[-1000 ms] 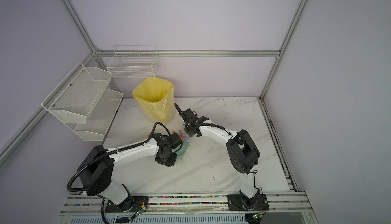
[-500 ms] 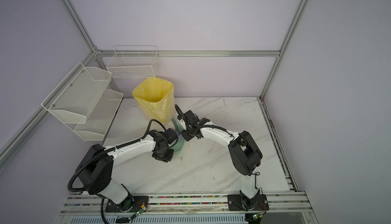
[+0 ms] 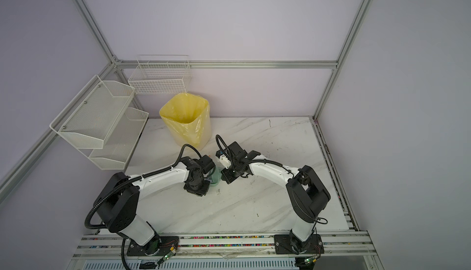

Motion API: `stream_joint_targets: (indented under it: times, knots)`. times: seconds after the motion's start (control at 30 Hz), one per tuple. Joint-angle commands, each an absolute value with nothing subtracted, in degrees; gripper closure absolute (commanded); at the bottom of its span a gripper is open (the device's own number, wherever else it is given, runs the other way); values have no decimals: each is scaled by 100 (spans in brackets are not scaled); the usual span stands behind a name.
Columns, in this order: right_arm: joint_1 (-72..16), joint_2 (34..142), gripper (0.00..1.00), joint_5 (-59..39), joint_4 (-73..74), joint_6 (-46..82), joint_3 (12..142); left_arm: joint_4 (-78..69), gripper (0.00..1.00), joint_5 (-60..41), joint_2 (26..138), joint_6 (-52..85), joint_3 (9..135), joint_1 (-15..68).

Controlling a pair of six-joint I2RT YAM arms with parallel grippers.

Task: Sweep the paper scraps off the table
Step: 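Sweep the purple and orange scraps into the dustpan with the right gripper's brush, then lift the filled dustpan toward the yellow bin with left gripper while right draws back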

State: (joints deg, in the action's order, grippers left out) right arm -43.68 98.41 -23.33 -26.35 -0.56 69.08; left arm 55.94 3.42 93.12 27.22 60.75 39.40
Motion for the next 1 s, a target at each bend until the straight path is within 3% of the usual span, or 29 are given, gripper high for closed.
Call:
stream_joint_targets:
  times: [0.0, 0.3, 0.97]
  knots:
    - [-4310, 9700, 100, -2107, -2987, 356, 6890, 5541, 100, 466, 9190, 2652, 6402, 3909]
    - [-3599, 9339, 100, -1634, -2909, 734, 6920, 5520, 100, 433, 8966, 2619, 6337, 3911]
    - [-3279, 8812, 100, -838, -2864, 1164, 6855, 5165, 100, 721, 8229, 2637, 6081, 4014]
